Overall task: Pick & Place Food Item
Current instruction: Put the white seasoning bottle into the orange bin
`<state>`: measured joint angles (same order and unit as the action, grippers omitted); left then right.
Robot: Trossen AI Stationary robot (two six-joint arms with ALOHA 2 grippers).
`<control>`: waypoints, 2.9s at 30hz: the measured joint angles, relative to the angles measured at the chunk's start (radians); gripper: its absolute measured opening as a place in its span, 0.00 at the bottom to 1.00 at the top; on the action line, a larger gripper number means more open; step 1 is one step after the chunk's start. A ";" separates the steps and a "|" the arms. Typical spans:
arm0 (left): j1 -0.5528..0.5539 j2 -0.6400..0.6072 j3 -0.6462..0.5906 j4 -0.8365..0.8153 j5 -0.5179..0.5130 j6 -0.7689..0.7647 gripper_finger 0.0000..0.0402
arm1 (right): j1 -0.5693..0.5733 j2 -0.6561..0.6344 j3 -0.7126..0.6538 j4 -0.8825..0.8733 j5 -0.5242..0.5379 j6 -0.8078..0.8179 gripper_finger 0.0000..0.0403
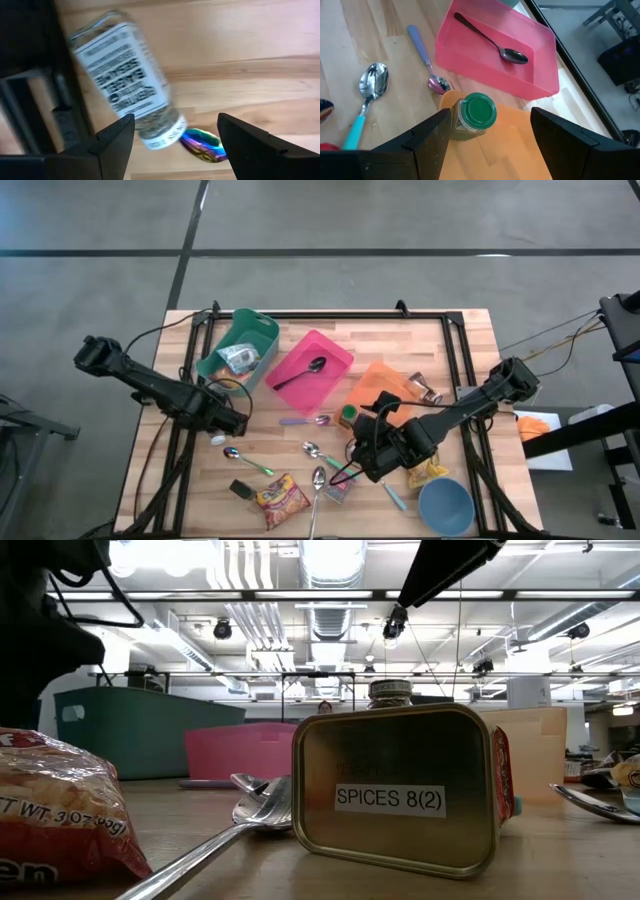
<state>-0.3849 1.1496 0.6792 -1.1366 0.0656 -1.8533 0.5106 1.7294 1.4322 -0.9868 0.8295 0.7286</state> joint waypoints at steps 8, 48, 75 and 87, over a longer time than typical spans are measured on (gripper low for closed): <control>-0.005 0.000 0.000 -0.012 -0.022 -0.100 0.71 | -0.005 0.000 0.000 0.004 0.003 -0.060 0.67; -0.088 0.236 -0.100 0.229 0.105 -0.135 0.71 | -0.007 -0.002 0.000 0.026 0.000 -0.101 0.67; -0.087 0.243 -0.085 0.301 0.061 -0.003 0.13 | -0.007 -0.002 0.000 0.036 0.000 -0.101 0.68; -0.083 0.242 0.118 0.308 0.104 0.504 0.50 | -0.007 -0.002 0.000 0.036 0.000 -0.101 0.67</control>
<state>-0.4678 1.3918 0.7974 -0.8287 0.1692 -1.3490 0.5034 1.7271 1.4322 -0.9504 0.8291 0.6277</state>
